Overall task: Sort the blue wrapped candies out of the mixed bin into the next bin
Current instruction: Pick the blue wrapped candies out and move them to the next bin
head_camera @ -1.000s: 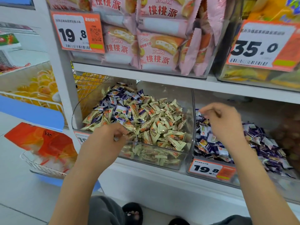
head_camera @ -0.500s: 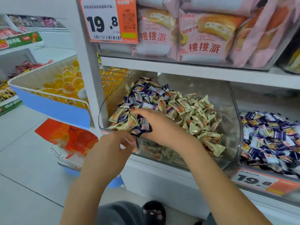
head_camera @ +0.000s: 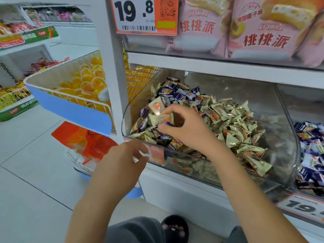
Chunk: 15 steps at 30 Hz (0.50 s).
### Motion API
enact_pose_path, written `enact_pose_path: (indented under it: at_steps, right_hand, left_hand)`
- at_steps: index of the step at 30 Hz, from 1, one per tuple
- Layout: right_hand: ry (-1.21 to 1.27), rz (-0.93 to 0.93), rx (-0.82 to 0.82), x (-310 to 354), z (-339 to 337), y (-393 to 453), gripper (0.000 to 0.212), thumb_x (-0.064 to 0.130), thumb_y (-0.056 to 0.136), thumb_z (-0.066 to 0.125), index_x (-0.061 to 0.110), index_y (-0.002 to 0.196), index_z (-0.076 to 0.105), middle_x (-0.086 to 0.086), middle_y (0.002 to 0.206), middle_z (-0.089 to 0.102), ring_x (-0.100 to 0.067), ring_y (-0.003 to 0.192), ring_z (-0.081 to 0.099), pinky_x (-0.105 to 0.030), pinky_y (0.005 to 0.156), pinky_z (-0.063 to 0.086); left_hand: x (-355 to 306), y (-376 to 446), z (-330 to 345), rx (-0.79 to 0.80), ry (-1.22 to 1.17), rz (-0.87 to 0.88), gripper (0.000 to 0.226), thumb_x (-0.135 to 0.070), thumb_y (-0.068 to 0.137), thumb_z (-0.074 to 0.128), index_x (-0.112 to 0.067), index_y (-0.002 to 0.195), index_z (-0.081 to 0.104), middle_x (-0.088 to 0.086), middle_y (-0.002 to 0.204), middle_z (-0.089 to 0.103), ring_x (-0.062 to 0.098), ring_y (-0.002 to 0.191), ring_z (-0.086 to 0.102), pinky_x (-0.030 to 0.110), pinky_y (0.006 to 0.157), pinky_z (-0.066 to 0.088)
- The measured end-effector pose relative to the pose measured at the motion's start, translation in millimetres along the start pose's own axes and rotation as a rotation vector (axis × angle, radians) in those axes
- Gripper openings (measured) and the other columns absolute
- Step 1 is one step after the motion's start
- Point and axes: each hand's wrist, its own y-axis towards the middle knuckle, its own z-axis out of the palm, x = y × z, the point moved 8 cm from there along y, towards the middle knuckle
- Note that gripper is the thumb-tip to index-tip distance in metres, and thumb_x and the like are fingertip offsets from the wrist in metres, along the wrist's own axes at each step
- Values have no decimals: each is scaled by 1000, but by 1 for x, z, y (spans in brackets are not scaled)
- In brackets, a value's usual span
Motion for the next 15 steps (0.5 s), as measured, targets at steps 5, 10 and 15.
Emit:
enact_pose_path:
  at_steps: [5, 10, 15]
  right_hand:
    - [172, 187, -88, -17, -27, -6, 18, 33, 84, 66, 41, 99, 59, 32, 91, 53, 28, 71, 47, 0, 55, 35]
    - [-50, 247, -452, -29, -71, -19, 22, 33, 85, 63, 33, 107, 61, 13, 106, 62, -7, 90, 60, -23, 74, 50]
    - [-431, 57, -299, 0, -63, -20, 28, 20, 87, 63, 33, 111, 63, 17, 113, 57, -6, 103, 56, -25, 93, 42]
  left_hand:
    - [-3, -1, 2, 6, 9, 11, 9, -30, 89, 57, -37, 93, 60, -17, 88, 62, 8, 75, 62, 36, 72, 55]
    - [-6, -1, 4, 9, 10, 22, 10, -28, 88, 58, -36, 94, 61, -18, 86, 61, 7, 77, 62, 35, 71, 55]
    - [-9, -2, 6, 20, -11, 26, 10, -26, 90, 57, -35, 94, 60, -16, 88, 61, 11, 70, 62, 37, 67, 56]
